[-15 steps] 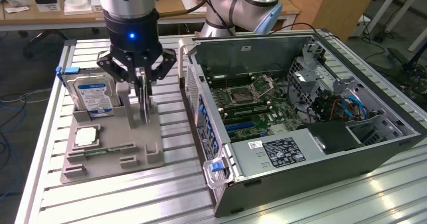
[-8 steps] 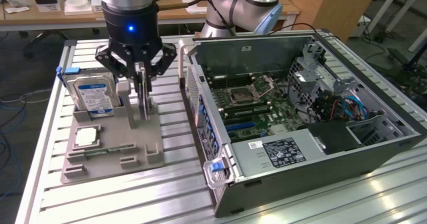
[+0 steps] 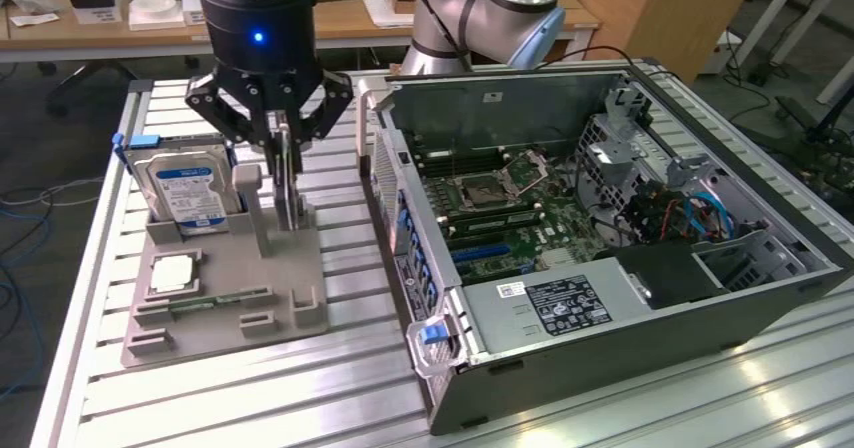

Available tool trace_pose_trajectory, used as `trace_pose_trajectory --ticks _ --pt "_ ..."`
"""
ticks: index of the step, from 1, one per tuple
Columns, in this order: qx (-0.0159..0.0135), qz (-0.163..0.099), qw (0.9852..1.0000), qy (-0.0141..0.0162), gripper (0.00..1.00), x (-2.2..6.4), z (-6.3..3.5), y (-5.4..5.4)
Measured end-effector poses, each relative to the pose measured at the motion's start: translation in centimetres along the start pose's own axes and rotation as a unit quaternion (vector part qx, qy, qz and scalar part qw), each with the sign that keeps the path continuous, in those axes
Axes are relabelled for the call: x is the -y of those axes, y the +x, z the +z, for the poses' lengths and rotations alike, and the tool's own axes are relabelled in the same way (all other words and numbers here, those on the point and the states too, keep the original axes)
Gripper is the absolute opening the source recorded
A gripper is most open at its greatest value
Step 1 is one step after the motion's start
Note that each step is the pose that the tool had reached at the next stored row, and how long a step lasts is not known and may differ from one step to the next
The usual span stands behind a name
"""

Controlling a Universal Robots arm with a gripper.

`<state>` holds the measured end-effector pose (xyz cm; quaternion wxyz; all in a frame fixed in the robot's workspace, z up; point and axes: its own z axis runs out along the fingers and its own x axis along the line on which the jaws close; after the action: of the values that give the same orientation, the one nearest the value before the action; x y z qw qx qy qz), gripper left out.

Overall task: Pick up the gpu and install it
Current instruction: 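Pick up the gpu and move the gpu toward the slot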

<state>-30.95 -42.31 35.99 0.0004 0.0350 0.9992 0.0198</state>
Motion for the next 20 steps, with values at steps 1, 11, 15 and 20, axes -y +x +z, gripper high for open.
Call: trace_pose_trajectory --ticks 1,11,15,20 --pt "0.0 0.0 1.0 0.0 0.28 -0.01 -0.19 0.0" --pt "0.0 0.0 1.0 0.0 0.28 -0.08 -2.0 0.0" --pt "0.0 0.0 1.0 0.0 0.28 -0.11 -2.7 0.0" --pt "0.0 0.0 1.0 0.0 0.28 -0.15 -3.72 0.0"
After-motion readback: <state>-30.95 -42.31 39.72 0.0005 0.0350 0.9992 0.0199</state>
